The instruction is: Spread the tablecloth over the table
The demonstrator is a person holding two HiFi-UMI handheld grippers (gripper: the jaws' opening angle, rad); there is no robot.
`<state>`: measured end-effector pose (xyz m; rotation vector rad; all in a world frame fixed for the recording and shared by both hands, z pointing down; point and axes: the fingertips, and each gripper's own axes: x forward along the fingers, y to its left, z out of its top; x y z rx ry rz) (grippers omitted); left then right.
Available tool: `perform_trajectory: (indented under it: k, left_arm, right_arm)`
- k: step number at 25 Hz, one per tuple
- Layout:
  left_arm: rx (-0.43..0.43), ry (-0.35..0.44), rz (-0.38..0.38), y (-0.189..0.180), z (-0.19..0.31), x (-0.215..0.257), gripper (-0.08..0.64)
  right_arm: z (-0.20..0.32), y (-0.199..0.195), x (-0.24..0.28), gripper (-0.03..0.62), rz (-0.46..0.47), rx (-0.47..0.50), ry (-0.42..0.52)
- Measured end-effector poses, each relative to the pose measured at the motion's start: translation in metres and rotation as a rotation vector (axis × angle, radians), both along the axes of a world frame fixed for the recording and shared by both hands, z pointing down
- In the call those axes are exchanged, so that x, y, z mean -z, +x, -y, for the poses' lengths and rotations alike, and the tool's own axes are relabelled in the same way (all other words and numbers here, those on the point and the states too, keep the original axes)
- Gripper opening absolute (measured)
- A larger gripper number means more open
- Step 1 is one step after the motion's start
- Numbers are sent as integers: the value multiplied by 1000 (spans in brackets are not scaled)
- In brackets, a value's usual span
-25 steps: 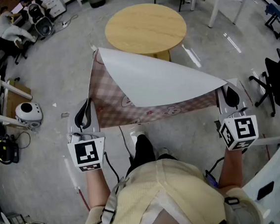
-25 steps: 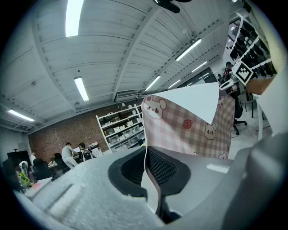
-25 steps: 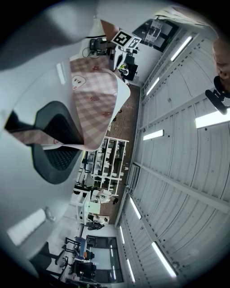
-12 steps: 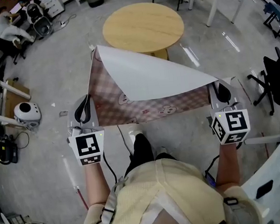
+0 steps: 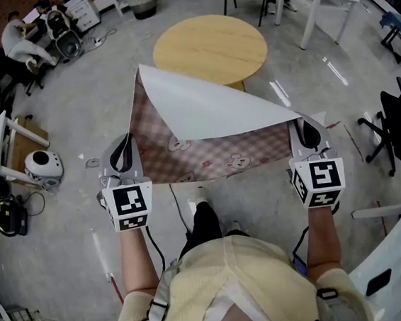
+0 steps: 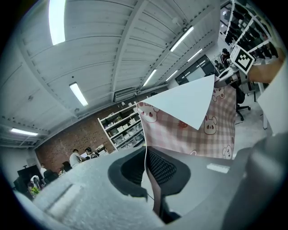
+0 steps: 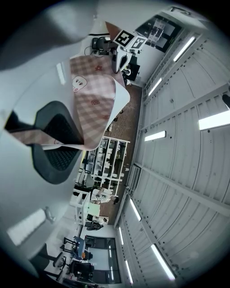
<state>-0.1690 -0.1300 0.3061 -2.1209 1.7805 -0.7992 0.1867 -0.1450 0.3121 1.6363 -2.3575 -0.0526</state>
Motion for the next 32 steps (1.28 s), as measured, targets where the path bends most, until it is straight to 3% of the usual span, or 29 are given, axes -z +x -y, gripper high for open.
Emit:
perform_trajectory:
  k: [14, 20, 32]
  left_arm:
    - [-3, 30, 62, -13, 64, 35, 6]
    - [-3, 19, 45, -29, 107, 37, 6]
    - [-74, 28, 24, -27, 207, 49, 6]
  right_arm:
    - [69, -9, 31, 8, -21, -30, 48]
    - [108, -27, 40, 8, -49, -41, 40]
    - [191, -28, 60, 8, -113, -89, 66]
